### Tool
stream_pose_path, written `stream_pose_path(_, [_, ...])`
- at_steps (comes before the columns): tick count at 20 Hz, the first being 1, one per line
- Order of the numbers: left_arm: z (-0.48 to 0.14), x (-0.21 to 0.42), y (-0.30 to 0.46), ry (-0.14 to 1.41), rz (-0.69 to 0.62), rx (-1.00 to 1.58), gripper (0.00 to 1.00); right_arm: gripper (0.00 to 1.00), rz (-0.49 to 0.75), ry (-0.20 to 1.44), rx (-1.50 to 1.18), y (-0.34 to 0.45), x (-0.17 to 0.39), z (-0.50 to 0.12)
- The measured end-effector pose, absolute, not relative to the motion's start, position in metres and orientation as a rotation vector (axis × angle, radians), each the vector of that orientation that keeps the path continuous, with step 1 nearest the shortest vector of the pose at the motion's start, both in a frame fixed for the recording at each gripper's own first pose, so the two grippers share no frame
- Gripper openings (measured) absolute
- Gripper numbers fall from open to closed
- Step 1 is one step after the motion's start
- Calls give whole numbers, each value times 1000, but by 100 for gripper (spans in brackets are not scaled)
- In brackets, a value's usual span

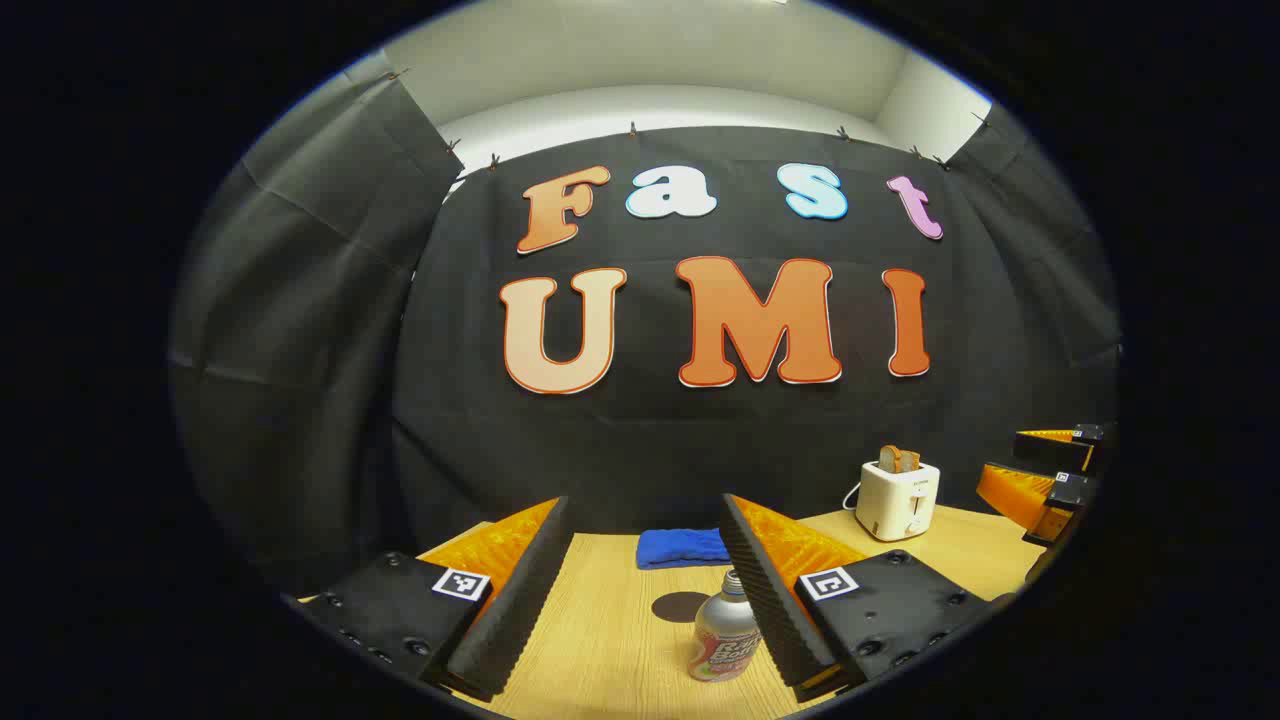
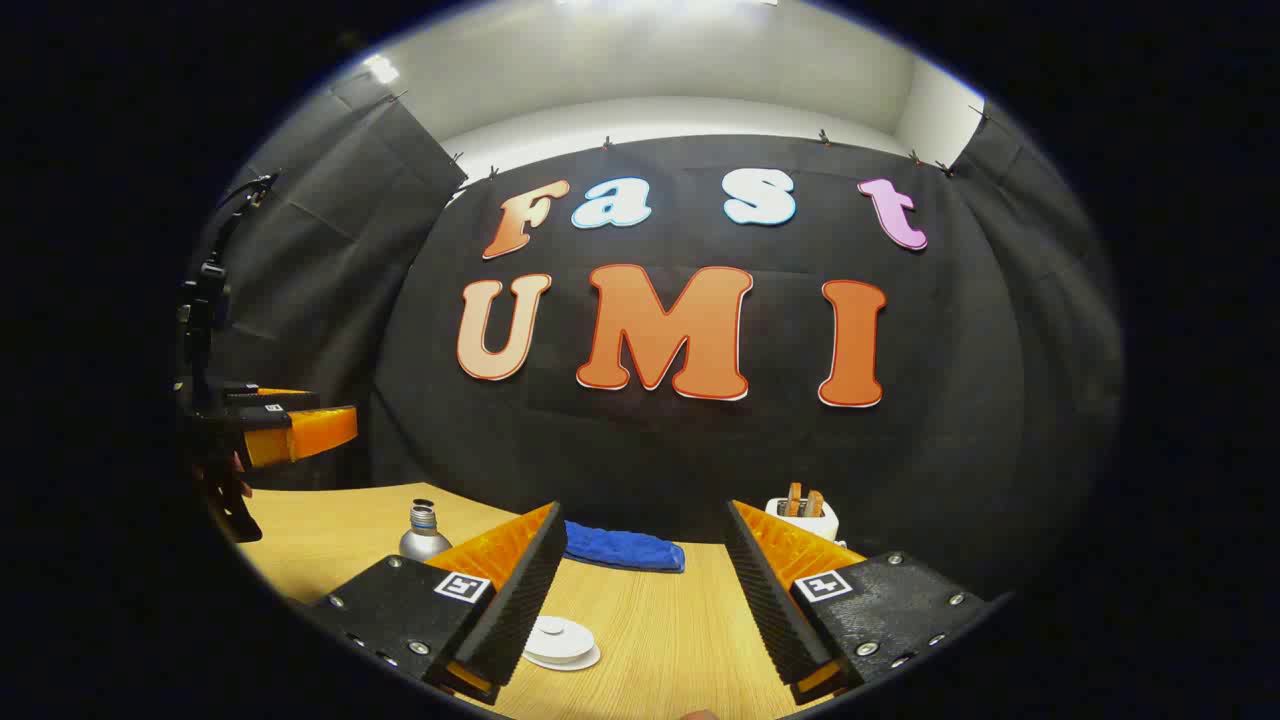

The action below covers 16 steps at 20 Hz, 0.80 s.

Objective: Open the teacup lid with one hand, grasp the water bottle and pour water into the teacup with the other hand; after pouring, place the water bottle on the coaster and then close the teacup lid.

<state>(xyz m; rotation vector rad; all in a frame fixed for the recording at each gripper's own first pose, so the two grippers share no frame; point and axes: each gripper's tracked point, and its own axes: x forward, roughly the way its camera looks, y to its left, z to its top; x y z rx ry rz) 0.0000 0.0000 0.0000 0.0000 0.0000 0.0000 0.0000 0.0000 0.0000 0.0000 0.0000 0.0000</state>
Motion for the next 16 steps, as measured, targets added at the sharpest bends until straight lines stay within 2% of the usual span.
stream_pose_path(5, [-19, 4, 2, 22, -10, -43, 94, 95, 45, 13, 17, 10, 7, -9])
stream_pose_path(11, [-32, 4, 3, 61, -12, -41, 97, 95, 76, 34, 30, 23, 13, -14])
stream_pose_path(12, [-33, 4, 3, 69, -12, -42, 94, 95, 80, 33, 34, 24, 14, -14])
stream_pose_path(16, [-28, 5, 6, 69, 6, -29, 94, 95, 74, 18, 31, 22, 17, -9])
